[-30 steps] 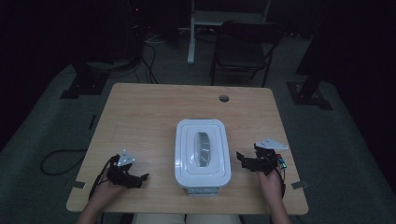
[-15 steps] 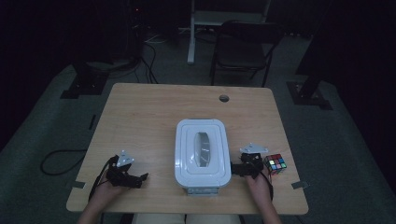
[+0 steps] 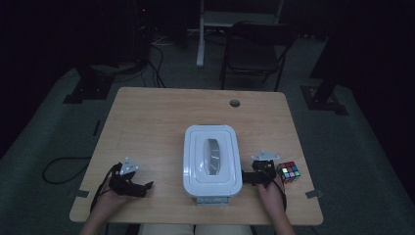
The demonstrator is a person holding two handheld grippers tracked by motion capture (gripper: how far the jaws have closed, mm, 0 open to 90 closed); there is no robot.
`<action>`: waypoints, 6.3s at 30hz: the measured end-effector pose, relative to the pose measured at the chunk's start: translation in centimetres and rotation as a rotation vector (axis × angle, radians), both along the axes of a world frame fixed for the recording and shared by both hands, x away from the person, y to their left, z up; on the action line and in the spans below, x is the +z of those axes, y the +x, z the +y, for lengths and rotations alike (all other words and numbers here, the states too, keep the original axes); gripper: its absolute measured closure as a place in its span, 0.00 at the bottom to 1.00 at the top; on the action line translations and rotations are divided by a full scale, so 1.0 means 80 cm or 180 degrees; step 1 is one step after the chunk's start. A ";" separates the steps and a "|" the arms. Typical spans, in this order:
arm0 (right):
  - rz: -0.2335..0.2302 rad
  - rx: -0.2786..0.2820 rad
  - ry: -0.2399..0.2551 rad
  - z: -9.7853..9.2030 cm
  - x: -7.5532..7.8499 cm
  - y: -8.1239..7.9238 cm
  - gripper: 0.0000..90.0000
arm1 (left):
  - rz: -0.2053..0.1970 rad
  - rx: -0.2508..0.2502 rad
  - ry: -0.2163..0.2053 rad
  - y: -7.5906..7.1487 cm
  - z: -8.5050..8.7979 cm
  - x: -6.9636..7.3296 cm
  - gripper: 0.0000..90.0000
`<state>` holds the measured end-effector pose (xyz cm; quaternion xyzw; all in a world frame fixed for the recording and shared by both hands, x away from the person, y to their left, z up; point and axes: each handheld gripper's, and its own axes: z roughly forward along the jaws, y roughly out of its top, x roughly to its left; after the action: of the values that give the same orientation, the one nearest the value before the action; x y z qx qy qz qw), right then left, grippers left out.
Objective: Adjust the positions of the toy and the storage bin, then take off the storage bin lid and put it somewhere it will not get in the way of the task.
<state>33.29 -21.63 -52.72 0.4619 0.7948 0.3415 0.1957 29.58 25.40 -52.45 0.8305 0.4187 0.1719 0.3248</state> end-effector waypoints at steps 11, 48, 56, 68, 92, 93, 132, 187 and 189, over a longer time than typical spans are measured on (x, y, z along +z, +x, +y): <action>0.0000 0.0000 -0.0001 0.000 0.000 0.000 0.14 | 0.0100 -0.0104 -0.0010 0.002 0.008 0.004 0.01; 0.0001 0.0001 -0.0005 0.000 0.000 0.000 0.14 | -0.0157 -0.1066 -0.0399 -0.001 -0.092 0.169 0.01; 0.0002 0.0002 -0.0005 0.000 0.000 0.000 0.14 | -0.0184 -0.1301 -0.0395 -0.002 -0.123 0.185 0.02; 0.0001 0.0002 -0.0005 0.000 0.000 0.000 0.14 | -0.0148 -0.1585 -0.0442 0.004 -0.168 0.192 0.02; 0.0003 0.0003 -0.0006 0.000 0.000 0.000 0.14 | -0.0051 -0.1819 -0.0326 0.028 -0.240 0.172 0.17; 0.0002 0.0003 -0.0006 0.000 0.000 0.000 0.14 | -0.0030 -0.1815 -0.0353 0.031 -0.242 0.169 0.18; 0.0001 0.0002 -0.0002 0.000 0.000 0.000 0.14 | 0.0124 -0.2036 -0.0756 0.026 -0.242 0.166 0.76; 0.0001 0.0002 -0.0004 0.000 0.000 0.000 0.14 | 0.0019 -0.1733 -0.0873 0.035 -0.052 0.198 0.83; 0.0001 0.0003 -0.0004 0.000 0.000 0.000 0.14 | 0.0037 -0.1721 -0.0901 0.036 -0.045 0.192 0.83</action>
<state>33.29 -21.61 -52.71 0.4615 0.7952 0.3410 0.1958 32.49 21.81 -37.10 0.8593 0.2040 0.0145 0.4689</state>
